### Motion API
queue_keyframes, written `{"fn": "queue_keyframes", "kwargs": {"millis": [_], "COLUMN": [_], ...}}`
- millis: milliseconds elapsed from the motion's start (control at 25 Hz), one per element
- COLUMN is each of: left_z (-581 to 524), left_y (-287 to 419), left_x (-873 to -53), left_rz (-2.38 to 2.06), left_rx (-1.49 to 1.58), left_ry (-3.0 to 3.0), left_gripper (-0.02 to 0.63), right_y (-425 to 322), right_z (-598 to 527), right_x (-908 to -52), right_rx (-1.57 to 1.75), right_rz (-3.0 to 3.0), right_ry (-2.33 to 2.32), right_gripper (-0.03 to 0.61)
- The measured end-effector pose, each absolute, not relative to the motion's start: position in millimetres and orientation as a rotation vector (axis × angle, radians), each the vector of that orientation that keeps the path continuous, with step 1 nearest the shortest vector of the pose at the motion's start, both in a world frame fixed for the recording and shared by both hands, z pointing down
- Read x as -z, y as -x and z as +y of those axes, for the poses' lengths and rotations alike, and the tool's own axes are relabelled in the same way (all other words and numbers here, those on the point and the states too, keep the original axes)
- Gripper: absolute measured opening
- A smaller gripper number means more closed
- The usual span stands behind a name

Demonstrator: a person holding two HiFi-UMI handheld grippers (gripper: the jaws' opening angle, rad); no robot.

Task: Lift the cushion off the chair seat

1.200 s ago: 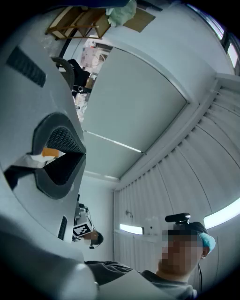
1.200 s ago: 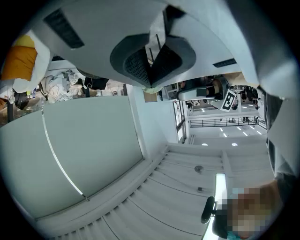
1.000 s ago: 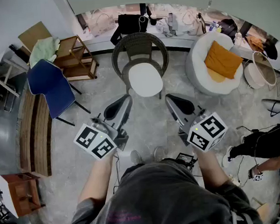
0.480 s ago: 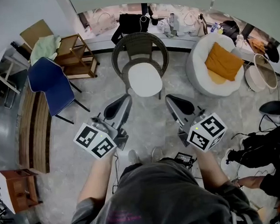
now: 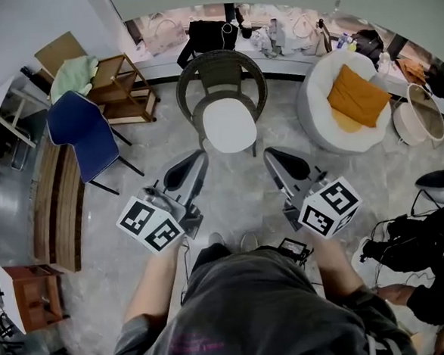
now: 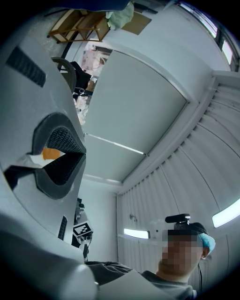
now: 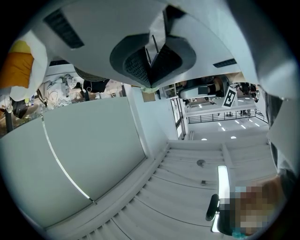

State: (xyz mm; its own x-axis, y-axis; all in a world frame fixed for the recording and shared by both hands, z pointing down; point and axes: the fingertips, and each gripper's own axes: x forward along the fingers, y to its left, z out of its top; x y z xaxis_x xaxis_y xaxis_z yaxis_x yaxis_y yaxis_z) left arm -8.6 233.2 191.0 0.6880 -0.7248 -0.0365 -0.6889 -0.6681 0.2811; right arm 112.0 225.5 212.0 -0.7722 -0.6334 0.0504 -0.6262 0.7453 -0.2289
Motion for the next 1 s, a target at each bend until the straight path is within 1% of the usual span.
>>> {"fn": "queue_keyframes", "kwargs": {"millis": [560,1000], "left_z": [185,91], "left_y": [-4,17], "left_x": [-210,-232], "left_rz": [-1.088,-1.058], "left_rx": [0.231,0.225], "left_ry": [-2.654,-2.619], "left_gripper": [0.009,0.009], "right_y": [-129,-110], "right_z": [181,92], "right_x": [-225,-248], "right_rx": [0.352,0.415], "right_rz": [2.897,2.909], "right_ry": [1.110,1.149], "right_gripper": [0.009,0.009]}}
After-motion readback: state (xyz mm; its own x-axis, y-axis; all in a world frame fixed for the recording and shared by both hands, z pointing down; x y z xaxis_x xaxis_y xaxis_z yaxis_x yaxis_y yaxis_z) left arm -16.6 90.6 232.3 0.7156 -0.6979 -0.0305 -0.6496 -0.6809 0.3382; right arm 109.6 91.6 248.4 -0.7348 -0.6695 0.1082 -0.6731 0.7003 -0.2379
